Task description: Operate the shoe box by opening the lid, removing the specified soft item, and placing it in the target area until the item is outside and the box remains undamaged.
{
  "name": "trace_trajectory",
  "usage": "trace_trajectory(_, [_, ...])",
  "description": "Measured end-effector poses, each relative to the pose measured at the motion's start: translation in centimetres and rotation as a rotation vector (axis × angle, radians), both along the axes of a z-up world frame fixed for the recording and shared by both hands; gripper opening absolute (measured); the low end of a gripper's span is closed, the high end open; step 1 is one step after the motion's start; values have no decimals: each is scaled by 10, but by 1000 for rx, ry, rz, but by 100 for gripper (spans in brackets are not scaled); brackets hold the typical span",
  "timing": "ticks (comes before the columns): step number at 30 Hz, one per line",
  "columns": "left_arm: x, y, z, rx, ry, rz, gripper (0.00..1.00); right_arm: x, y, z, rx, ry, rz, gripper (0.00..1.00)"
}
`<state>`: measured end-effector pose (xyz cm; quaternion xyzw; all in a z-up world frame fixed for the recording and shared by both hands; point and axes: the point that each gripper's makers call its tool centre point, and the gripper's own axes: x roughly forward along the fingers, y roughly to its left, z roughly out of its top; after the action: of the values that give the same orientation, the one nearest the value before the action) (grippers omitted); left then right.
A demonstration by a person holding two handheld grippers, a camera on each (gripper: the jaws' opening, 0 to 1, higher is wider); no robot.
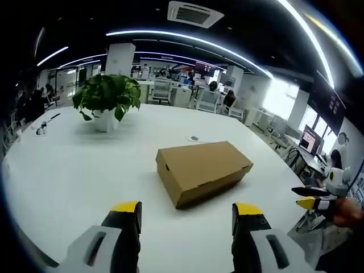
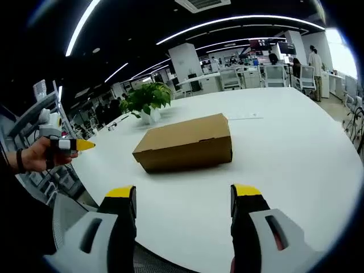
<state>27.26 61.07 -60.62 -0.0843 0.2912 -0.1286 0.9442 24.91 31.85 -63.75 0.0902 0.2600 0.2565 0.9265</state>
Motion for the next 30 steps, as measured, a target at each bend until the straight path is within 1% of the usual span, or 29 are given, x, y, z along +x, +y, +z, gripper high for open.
trace_trajectory(30, [-3, -4, -5, -6, 10, -17, 65, -6, -5, -2, -5, 11, -10, 61])
